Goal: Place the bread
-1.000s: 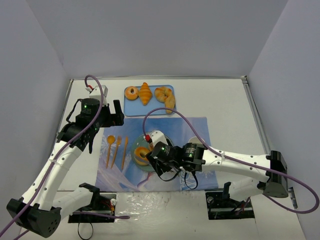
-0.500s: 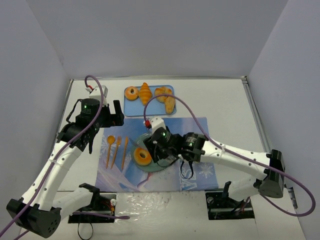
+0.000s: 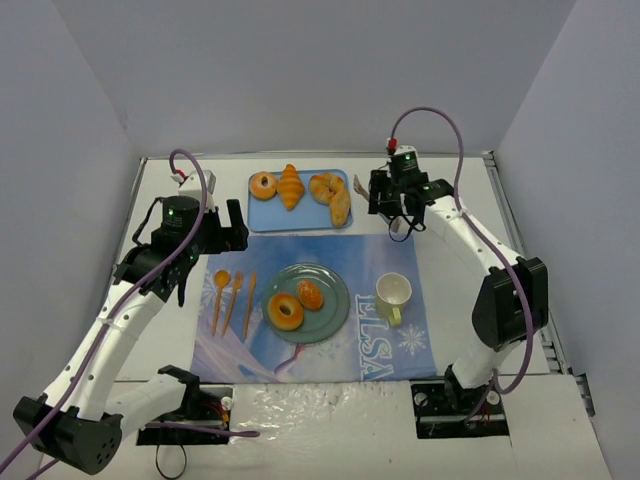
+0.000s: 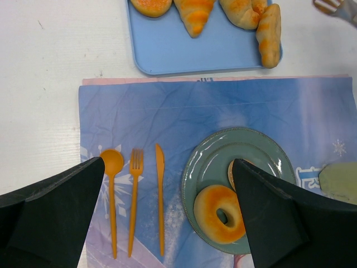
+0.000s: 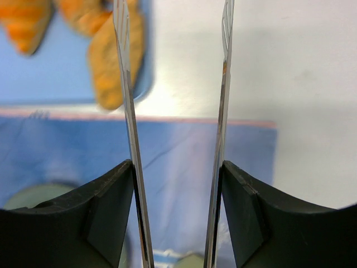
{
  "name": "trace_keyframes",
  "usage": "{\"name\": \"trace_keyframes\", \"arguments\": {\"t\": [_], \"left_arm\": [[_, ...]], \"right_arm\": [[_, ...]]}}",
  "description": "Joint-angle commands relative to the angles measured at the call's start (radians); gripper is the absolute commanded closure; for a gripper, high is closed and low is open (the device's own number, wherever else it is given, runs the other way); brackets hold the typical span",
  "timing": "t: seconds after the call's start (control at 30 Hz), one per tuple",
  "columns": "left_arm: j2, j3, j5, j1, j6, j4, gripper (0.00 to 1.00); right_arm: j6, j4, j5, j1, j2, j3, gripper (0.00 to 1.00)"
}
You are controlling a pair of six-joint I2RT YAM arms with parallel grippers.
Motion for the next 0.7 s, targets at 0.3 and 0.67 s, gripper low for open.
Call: {"name": "trace_keyframes", "arguments": {"t": [0.3,0.67], "left_arm": [[-0.013,0.026,0.031,-0.007,0.003,0.052,0.03],[-0.018,0.025,0.027,-0.008,0.003,0.052,0.03]], "right_arm": [[0.040,0.087,0.004,-0.391,0.216,0.165,0.39],[0.069,0.121,0.015,-0.475,0.387,0.193,0.35]]}}
